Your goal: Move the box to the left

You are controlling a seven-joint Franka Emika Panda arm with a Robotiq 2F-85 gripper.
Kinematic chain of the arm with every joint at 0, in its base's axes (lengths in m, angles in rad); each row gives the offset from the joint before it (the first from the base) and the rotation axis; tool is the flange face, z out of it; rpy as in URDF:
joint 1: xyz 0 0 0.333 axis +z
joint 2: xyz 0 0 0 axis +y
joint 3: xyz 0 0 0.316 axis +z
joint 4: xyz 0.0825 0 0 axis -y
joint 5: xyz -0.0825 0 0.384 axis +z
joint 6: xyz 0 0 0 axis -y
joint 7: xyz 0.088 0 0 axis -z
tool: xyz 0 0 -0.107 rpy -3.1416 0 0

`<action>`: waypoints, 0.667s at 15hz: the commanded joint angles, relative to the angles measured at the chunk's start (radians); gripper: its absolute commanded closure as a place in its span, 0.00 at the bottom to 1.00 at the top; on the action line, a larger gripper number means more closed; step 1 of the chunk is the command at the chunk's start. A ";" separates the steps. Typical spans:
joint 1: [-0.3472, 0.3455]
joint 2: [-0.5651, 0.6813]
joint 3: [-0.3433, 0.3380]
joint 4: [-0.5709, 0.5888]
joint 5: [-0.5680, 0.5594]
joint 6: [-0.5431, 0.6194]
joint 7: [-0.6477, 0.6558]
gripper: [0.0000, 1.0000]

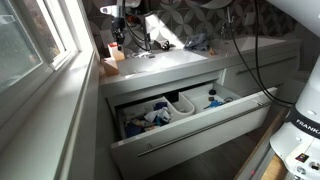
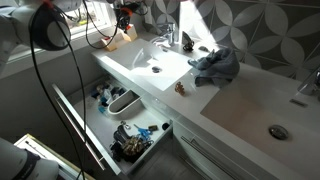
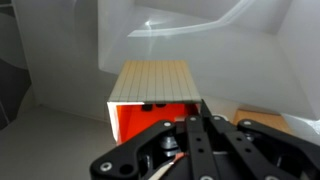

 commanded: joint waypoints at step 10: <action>0.045 0.119 0.018 0.215 0.011 -0.100 0.036 0.99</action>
